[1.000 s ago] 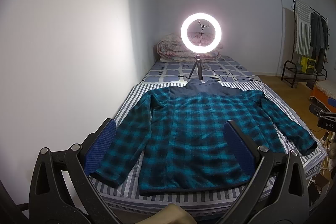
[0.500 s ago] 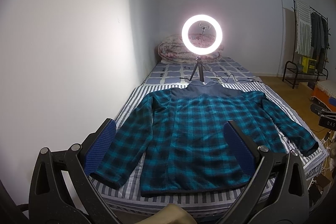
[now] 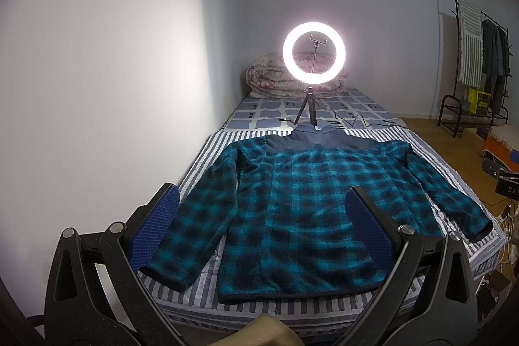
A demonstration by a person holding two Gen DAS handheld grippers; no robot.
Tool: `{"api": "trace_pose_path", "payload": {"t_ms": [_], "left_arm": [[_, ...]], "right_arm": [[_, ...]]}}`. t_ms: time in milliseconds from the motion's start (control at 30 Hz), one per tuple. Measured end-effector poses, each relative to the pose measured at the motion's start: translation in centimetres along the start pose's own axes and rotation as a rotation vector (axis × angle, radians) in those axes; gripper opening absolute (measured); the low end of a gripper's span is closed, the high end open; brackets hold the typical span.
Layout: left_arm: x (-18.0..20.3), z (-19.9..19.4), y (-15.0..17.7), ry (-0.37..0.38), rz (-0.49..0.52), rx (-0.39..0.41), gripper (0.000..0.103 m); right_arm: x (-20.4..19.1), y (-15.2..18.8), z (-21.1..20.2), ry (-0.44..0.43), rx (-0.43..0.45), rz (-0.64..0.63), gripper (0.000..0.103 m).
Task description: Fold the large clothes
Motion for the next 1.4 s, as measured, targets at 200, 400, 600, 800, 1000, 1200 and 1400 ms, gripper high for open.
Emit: {"api": "trace_pose_path", "payload": {"t_ms": [200, 400, 600, 800, 1000, 1200, 1400], "left_arm": [[0.0, -0.1, 0.1, -0.002, -0.001, 0.001, 0.103], [0.0, -0.1, 0.2, -0.003, 0.0, 0.003, 0.103], [-0.1, 0.0, 0.2, -0.002, 0.0, 0.003, 0.103], [-0.1, 0.0, 0.3, -0.002, -0.002, 0.002, 0.103], [-0.2, 0.0, 0.3, -0.002, 0.0, 0.001, 0.103], [-0.2, 0.0, 0.4, -0.002, -0.002, 0.001, 0.103], [-0.5, 0.2, 0.5, -0.001, 0.0, -0.007, 0.103]], "right_arm": [[0.0, 0.0, 0.0, -0.001, 0.002, -0.002, 0.103], [-0.2, -0.2, -0.1, -0.004, 0.002, -0.002, 0.103], [-0.6, -0.5, -0.2, -0.007, 0.005, -0.001, 0.103], [-1.0, -0.8, -0.3, -0.011, 0.006, -0.003, 0.103], [-0.9, -0.6, -0.3, -0.011, 0.007, -0.001, 0.103], [-1.0, -0.7, -0.3, -0.013, 0.007, 0.0, 0.103], [-1.1, -0.8, -0.3, -0.014, 0.007, 0.001, 0.103]]}}
Point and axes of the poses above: each gripper's, at about its wrist camera, not at the fingertips, and z roughly the way its jaws point, x to its right, y to its underside, the point moved 1 cm from there along z, roughly the way its jaws point, and after that the axes turned 4 degrees about -z, right-handed, at the moved point
